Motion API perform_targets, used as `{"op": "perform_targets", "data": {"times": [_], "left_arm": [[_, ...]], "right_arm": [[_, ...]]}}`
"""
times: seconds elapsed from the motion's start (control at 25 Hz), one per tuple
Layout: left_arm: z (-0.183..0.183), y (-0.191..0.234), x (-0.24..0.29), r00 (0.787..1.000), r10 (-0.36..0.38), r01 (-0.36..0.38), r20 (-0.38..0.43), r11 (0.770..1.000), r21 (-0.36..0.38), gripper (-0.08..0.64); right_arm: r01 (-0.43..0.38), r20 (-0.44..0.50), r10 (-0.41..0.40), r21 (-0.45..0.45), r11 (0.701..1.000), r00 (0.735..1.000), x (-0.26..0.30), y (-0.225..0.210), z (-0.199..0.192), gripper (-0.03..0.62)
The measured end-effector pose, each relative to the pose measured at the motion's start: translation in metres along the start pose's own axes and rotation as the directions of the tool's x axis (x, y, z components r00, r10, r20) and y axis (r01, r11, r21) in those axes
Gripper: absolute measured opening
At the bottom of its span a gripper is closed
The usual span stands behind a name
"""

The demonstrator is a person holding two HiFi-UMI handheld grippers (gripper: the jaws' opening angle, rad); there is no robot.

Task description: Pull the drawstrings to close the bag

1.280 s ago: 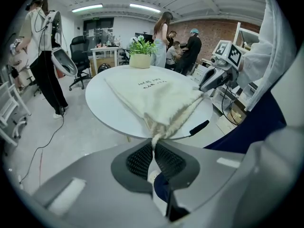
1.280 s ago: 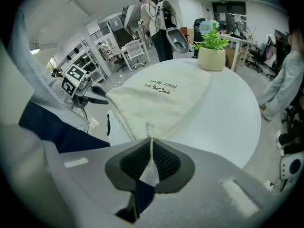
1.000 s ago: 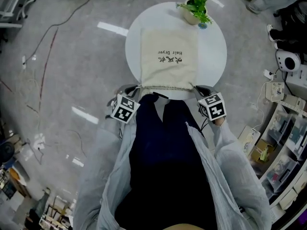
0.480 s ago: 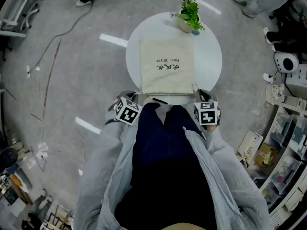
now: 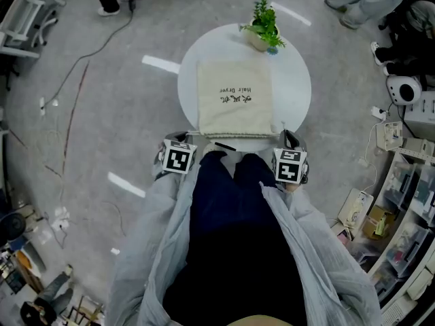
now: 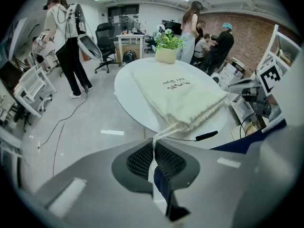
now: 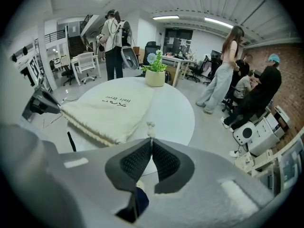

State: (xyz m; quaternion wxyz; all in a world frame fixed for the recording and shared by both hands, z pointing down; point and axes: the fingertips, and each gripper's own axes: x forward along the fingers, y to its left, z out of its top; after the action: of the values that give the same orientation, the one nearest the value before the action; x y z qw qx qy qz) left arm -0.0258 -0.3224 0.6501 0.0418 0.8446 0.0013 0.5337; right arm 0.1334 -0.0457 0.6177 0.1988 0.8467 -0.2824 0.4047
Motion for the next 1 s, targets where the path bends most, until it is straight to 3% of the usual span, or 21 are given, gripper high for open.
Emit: {"op": "perform_targets", "data": {"times": [0.48, 0.72, 0.88, 1.0], "left_arm": [[-0.015, 0.008, 0.000, 0.999, 0.038, -0.039, -0.009, 0.985, -0.170, 0.023], [-0.036, 0.031, -0.008, 0.986, 0.139, -0.158, -0.096, 0.963, -0.218, 0.021], [-0.027, 0.035, -0.012, 0.992, 0.125, -0.127, -0.026, 0.947, -0.294, 0.021], [-0.027, 0.040, -0.014, 0.987, 0.157, -0.158, -0.030, 0.940, -0.301, 0.021]], "right_arm": [[0.061, -0.011, -0.060, 0.062, 0.996, 0.998, 0.001, -0.020, -0.006, 0.015], [0.111, -0.009, -0.111, 0.090, 0.990, 0.994, -0.002, -0.037, -0.004, 0.015], [0.119, -0.005, -0.119, 0.115, 0.986, 0.993, -0.004, -0.043, -0.004, 0.015], [0.131, 0.008, -0.133, 0.123, 0.984, 0.991, -0.007, -0.049, 0.000, 0.015]]}}
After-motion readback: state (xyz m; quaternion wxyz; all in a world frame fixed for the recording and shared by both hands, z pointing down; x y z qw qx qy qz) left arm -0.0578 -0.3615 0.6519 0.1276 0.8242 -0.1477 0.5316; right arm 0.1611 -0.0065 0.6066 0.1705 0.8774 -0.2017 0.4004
